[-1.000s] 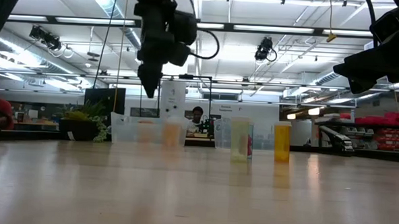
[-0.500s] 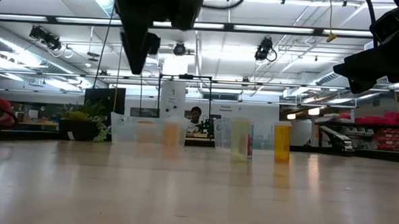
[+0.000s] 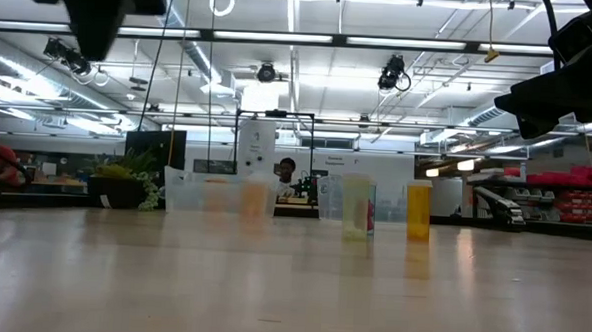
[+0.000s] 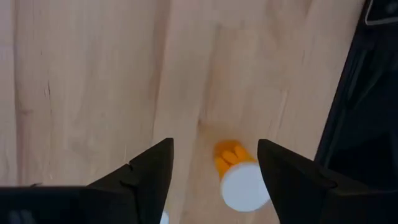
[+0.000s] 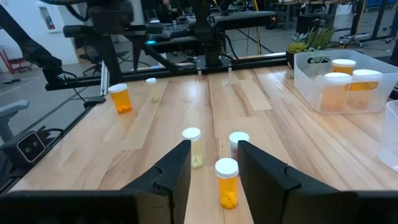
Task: Pick and place medicine bottles into bin by pill shape (circle, oval)
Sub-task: Put the large orange pill bottle into the left bin
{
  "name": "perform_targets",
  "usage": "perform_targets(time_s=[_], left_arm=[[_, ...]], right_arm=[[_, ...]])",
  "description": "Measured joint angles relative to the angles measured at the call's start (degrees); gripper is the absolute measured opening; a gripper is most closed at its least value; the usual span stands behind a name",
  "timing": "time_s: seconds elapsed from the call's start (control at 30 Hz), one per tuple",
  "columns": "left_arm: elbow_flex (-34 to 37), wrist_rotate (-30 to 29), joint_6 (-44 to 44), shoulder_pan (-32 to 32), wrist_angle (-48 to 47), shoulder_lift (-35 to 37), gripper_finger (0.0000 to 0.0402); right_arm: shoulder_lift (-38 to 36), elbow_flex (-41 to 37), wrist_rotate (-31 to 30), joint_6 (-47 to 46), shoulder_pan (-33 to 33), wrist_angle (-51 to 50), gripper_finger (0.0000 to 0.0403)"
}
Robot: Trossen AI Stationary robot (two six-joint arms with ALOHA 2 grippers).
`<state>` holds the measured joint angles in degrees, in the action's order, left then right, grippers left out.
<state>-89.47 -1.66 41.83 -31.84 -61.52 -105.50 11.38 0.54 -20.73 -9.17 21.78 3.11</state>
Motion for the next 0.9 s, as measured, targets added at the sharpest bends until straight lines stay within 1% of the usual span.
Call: perform_targets(time_s=[0.17,0.3,0.37,0.43,0.53,0.67,0.8,0.9], left_arm=[[0.02,-0.93,-0.59,-4.54,0.40,-1.01,0.0264],[0.03,-0.78,3.33,-6.30,0.82,-1.57,0.0270],[0.04,0.03,6.67,-6.41,0.94,-1.57,0.0266],[0.04,2.89,11.34,-6.45,0.85,-1.57,0.0260],[0.03,7.20,21.38,-6.96,0.60,-1.57,0.0251],[0.04,9.69,33.29,-7.97,0.46,-1.57,0.0243],[0.02,10.21,40.19,-9.45,0.05,-2.13,0.0248],[0.02,12.03,42.44,-10.57,-0.37,-3.72,0.0257]], right_arm=[[0.00,0.00,0.01,0.00,-0.02,0.00,0.0138],[0.00,0.00,0.02,0.00,-0.01,-0.02,0.0138],[0.00,0.00,0.01,0.00,-0.02,0.00,0.0138],[0.00,0.00,0.02,0.00,0.00,0.04,0.0138],[0.00,0.00,0.02,0.00,0.00,0.02,0.0138],[0.00,0.00,0.02,0.00,-0.01,0.00,0.0138],[0.00,0.00,0.02,0.00,0.00,0.00,0.0138],[0.00,0.00,0.00,0.00,-0.02,0.00,0.0138]])
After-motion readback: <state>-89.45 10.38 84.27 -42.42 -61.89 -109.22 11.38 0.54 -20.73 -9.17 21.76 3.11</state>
